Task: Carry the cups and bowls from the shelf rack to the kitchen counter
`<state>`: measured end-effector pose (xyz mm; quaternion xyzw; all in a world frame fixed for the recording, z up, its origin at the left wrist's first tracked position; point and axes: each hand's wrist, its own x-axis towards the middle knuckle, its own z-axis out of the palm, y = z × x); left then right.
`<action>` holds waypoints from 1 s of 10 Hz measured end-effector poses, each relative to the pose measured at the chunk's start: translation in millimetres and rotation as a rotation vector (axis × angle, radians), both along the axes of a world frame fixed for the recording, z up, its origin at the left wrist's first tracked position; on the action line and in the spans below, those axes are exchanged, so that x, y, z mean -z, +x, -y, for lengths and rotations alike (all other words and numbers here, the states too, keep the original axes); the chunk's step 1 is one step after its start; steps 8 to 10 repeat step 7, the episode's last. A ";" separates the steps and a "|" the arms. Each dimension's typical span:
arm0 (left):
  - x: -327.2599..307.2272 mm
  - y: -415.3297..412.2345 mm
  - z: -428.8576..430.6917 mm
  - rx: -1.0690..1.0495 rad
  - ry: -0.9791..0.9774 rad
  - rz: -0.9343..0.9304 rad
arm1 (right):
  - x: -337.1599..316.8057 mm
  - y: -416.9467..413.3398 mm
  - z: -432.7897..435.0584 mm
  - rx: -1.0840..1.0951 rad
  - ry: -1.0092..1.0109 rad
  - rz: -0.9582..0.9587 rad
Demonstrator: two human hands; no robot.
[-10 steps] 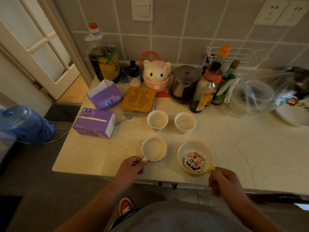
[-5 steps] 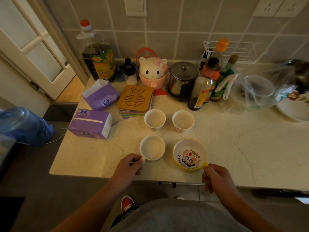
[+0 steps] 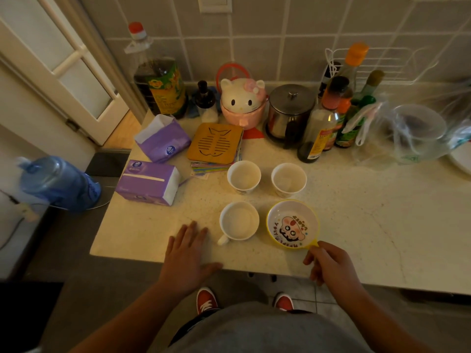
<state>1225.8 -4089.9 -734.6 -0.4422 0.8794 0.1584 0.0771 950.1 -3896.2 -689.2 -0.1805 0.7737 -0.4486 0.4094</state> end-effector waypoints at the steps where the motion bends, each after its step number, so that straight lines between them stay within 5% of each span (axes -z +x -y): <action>1: -1.1 -0.7 1.2 0.000 -0.011 0.001 | 2.1 -1.1 1.9 -0.007 0.003 0.027; 10: -5.0 -0.2 -2.2 -0.008 0.000 0.004 | 1.4 3.0 -4.7 -0.017 -0.002 -0.138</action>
